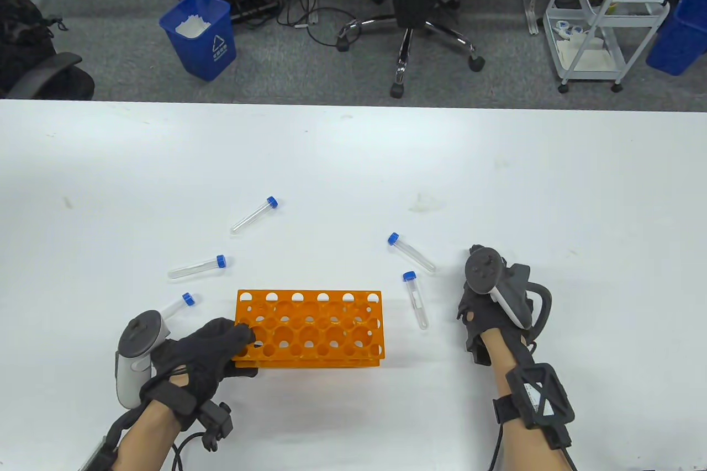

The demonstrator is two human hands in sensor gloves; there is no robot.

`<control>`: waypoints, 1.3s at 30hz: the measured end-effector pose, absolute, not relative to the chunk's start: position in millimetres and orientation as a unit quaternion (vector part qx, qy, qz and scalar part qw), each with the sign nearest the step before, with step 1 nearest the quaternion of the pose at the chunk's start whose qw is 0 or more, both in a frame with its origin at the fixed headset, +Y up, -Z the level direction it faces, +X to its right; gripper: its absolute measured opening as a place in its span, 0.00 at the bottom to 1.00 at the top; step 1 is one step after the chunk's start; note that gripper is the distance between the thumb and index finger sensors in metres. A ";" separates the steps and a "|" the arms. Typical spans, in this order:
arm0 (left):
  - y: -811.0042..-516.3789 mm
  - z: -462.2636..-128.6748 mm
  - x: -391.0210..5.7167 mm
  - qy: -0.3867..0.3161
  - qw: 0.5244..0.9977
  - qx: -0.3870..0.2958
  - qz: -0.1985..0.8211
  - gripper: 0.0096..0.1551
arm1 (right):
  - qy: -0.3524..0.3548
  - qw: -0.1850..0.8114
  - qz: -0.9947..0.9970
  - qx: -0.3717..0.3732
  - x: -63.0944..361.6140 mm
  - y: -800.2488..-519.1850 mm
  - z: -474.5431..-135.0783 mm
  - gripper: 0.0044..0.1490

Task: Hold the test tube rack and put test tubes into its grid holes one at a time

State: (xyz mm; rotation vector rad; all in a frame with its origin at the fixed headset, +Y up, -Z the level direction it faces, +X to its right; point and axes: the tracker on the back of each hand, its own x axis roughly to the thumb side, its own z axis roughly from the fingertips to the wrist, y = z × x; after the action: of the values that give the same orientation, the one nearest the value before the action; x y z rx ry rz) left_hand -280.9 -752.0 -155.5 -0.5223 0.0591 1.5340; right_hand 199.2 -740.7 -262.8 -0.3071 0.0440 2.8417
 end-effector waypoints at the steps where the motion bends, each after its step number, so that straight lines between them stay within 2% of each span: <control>1: -753.0 -154.7 -281.3 0.028 0.687 -0.234 0.687 0.20 | -0.005 0.161 0.981 -0.107 200.5 -731.8 -260.4 0.42; 3: -753.2 -154.1 -281.4 0.029 0.687 -0.234 0.687 0.20 | -0.038 0.191 0.975 -0.106 201.6 -713.1 -256.2 0.42; 9: -752.4 -154.8 -279.7 0.020 0.685 -0.232 0.690 0.20 | -0.148 0.264 0.951 -0.064 186.7 -632.0 -241.2 0.37; 12: -752.3 -155.1 -279.0 0.014 0.685 -0.234 0.689 0.20 | -0.199 0.274 0.940 -0.030 168.3 -587.6 -230.7 0.36; 18: -755.6 -157.6 -276.7 0.009 0.685 -0.237 0.689 0.20 | -0.253 0.299 0.918 0.065 115.9 -528.4 -211.0 0.35; 23: -757.7 -158.1 -275.6 0.009 0.683 -0.237 0.691 0.20 | -0.243 0.300 0.911 0.146 63.7 -511.7 -200.0 0.35; 28: -756.5 -158.5 -274.6 0.006 0.681 -0.233 0.694 0.20 | -0.223 0.272 0.913 0.205 19.0 -509.5 -194.9 0.35; 32: -756.0 -158.6 -273.9 0.005 0.681 -0.232 0.695 0.20 | -0.198 0.236 0.921 0.239 -8.6 -518.9 -195.5 0.36; 39: -755.4 -158.5 -273.2 0.000 0.681 -0.229 0.695 0.20 | -0.140 0.172 0.934 0.279 -48.4 -554.8 -199.4 0.36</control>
State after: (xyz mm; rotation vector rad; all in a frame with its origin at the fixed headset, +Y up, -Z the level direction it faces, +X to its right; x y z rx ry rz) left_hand -273.2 -755.4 -158.5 -0.5147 0.0008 1.5595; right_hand -48.4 -554.8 -199.4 0.7915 -0.3976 2.6525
